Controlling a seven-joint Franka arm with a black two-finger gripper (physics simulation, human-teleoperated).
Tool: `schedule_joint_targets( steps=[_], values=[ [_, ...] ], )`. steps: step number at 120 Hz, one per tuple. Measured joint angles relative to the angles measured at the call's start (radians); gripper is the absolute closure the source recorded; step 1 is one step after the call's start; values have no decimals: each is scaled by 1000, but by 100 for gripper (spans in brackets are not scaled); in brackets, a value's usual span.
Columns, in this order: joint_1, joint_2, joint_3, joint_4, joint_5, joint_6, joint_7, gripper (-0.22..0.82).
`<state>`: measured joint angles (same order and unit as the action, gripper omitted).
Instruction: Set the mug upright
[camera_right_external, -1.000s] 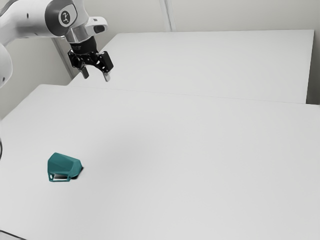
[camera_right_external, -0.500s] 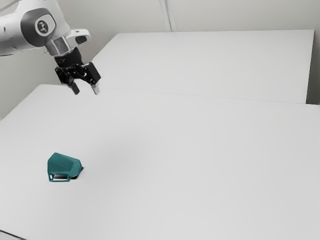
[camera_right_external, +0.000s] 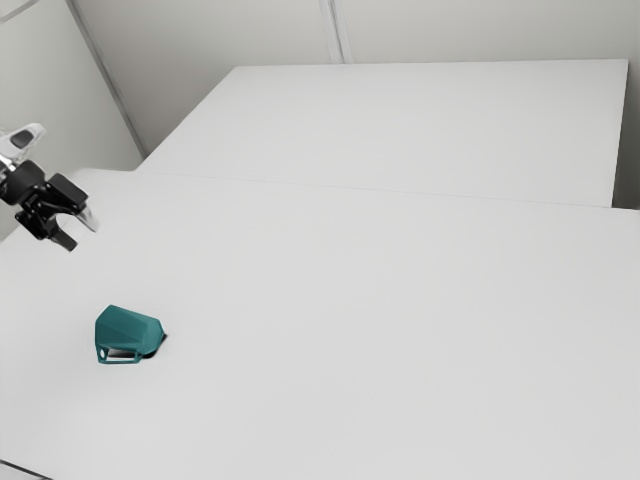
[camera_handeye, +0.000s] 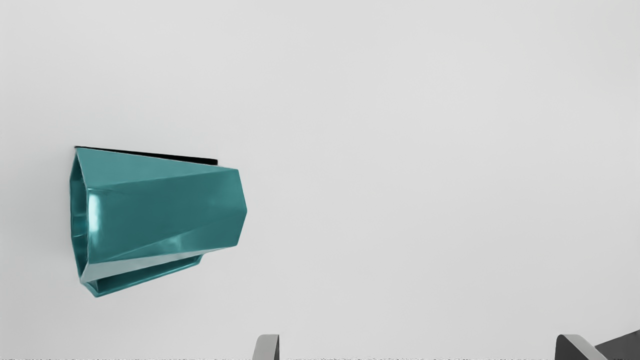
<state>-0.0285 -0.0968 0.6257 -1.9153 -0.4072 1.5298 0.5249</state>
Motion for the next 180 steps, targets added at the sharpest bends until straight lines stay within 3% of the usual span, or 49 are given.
schedule_joint_targets(
  steps=[18,34,95,140,156,180],
  values=[
    [65,79,50,-11,-51,-15,127,0],
    [134,166,54,-8,-90,-24,230,0],
    [215,423,49,-5,-282,-51,540,0],
    [249,481,36,-55,-412,-75,670,0],
    [250,481,35,-80,-431,-93,702,8],
    [253,481,37,-83,-439,-113,738,49]
  ],
)
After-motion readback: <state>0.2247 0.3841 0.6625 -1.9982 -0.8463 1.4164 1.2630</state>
